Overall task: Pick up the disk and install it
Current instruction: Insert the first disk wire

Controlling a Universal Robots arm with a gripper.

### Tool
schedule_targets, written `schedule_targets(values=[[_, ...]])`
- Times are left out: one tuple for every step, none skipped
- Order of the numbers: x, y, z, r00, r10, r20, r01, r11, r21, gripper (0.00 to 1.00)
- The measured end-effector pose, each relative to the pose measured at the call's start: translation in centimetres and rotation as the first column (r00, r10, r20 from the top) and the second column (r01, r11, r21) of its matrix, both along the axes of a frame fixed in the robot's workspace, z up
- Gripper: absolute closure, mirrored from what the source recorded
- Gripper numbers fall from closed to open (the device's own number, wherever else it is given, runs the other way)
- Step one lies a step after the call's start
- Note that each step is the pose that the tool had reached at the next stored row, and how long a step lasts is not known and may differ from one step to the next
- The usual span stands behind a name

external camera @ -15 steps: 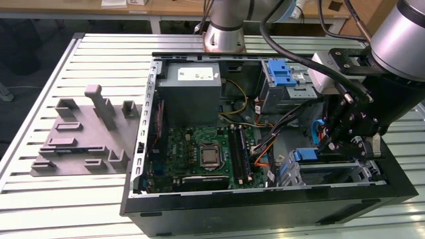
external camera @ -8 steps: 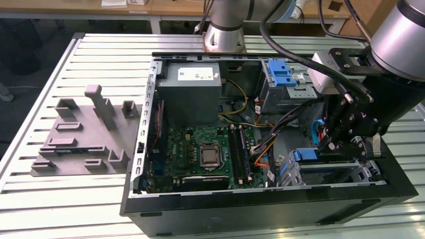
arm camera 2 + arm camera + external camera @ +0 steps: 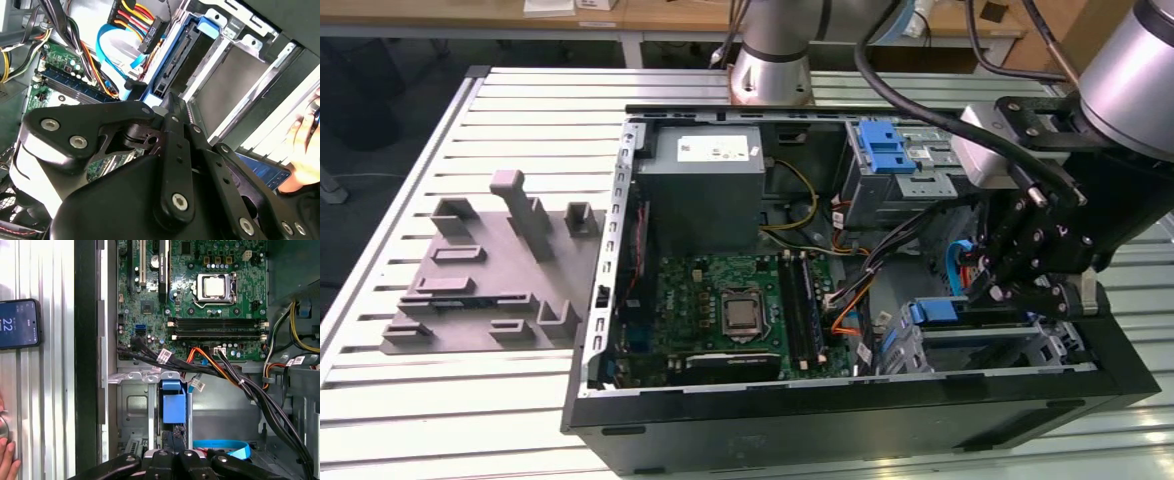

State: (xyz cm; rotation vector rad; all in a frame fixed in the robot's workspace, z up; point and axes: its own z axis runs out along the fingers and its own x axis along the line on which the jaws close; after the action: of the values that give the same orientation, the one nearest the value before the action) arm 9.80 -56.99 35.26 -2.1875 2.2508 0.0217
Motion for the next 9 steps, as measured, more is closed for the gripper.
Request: schedule_targets(values=[[0.0,0.0,0.07,1.0,0.0,0.0,0.0,1.0,-0.0002,0.89],[0.01,0.0,0.17,1.0,0.0,0.0,0.0,1.0,-0.0001,0.89],[0.02,0.0,0.29,1.0,0.0,0.0,0.0,1.0,0.0001,0.89],[0.02,0.0,0.44,1.0,0.0,0.0,0.0,1.0,0.0,0.89],[0.02,0.0,0.59,1.0,0.0,0.0,0.0,1.0,0.0,0.89],[0.04,0.0,0.72,1.0,0.0,0.0,0.0,1.0,0.0001,0.89],[0.07,0.01,0.8,1.0,0.0,0.0,0.0,1.0,0.0001,0.89],[0.12,0.02,0.82,1.0,0.0,0.0,0.0,1.0,0.0003,0.89],[0.21,0.04,0.82,1.0,0.0,0.0,0.0,1.0,0.0004,0.89]])
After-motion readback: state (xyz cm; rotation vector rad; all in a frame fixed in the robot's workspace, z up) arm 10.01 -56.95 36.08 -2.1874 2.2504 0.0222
